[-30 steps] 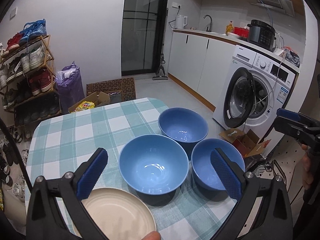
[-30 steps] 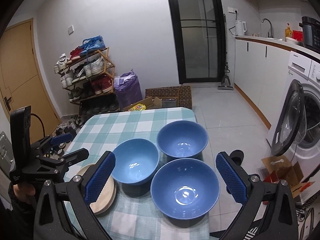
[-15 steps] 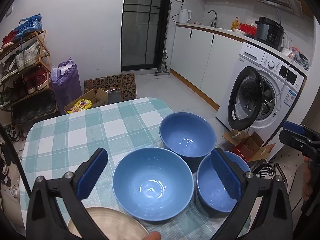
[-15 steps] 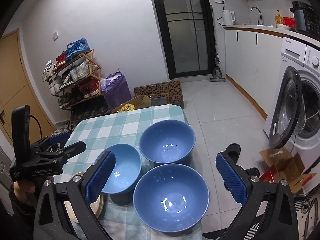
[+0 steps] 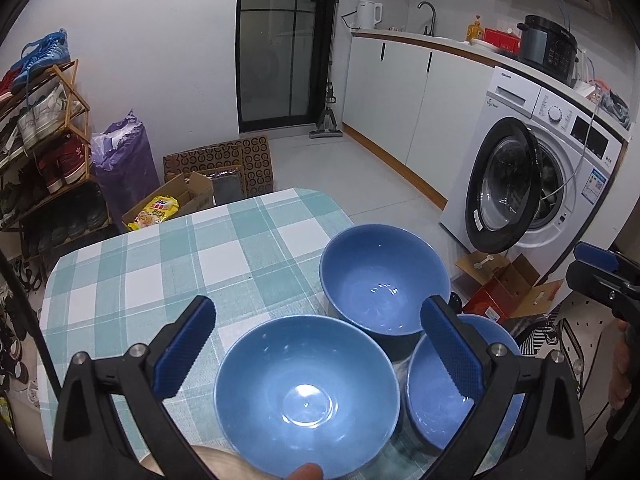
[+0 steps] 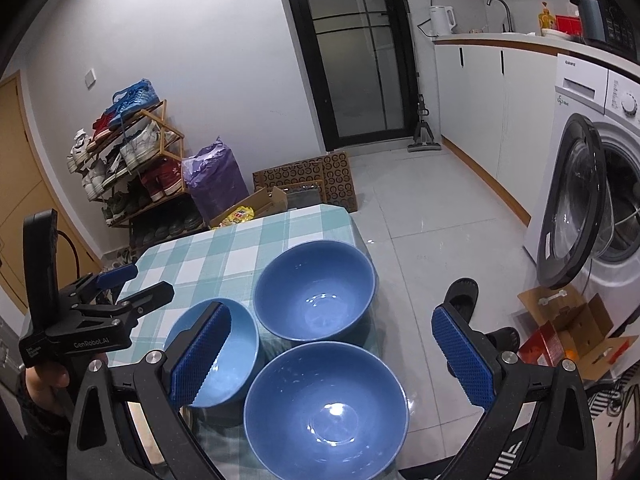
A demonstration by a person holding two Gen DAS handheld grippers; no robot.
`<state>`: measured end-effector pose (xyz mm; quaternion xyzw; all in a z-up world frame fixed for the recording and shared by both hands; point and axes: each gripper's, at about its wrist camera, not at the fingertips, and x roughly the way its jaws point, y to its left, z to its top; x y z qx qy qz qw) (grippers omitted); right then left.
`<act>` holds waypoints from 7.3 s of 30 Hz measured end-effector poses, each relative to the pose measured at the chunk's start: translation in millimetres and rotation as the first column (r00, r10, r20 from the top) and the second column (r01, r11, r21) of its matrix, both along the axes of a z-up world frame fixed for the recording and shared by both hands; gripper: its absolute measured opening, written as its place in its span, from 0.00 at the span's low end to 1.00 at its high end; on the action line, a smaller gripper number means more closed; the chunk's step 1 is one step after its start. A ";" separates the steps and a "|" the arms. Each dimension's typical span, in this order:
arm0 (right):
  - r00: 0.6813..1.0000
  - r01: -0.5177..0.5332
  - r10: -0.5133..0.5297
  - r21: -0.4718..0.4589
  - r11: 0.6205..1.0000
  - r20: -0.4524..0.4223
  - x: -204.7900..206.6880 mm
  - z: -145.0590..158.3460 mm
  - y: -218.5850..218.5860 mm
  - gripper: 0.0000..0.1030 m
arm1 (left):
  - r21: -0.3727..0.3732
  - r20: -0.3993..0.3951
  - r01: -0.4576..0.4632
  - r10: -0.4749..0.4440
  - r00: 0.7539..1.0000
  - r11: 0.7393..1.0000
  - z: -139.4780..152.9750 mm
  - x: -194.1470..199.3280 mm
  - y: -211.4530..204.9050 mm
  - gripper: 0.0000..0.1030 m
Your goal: Organize plates and bowls
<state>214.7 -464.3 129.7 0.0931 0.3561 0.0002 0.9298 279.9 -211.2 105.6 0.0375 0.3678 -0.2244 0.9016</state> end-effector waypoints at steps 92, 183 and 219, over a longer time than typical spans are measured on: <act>0.944 -0.020 0.023 0.011 1.000 -0.328 145.4 -160.7 -13.8 0.27 | 0.159 -0.218 0.099 -0.063 0.974 0.982 -114.9 99.5 -76.2 0.12; 0.975 -0.199 0.189 -0.072 0.977 -0.120 17.8 -22.9 108.9 0.19 | 0.092 0.008 -0.058 0.058 0.998 0.994 1.7 -25.1 43.4 0.11; 0.935 -0.265 0.234 -0.084 0.961 -0.267 54.9 -103.5 149.9 0.19 | 0.145 -0.095 -0.092 0.106 0.990 0.985 -70.0 -10.5 67.1 0.12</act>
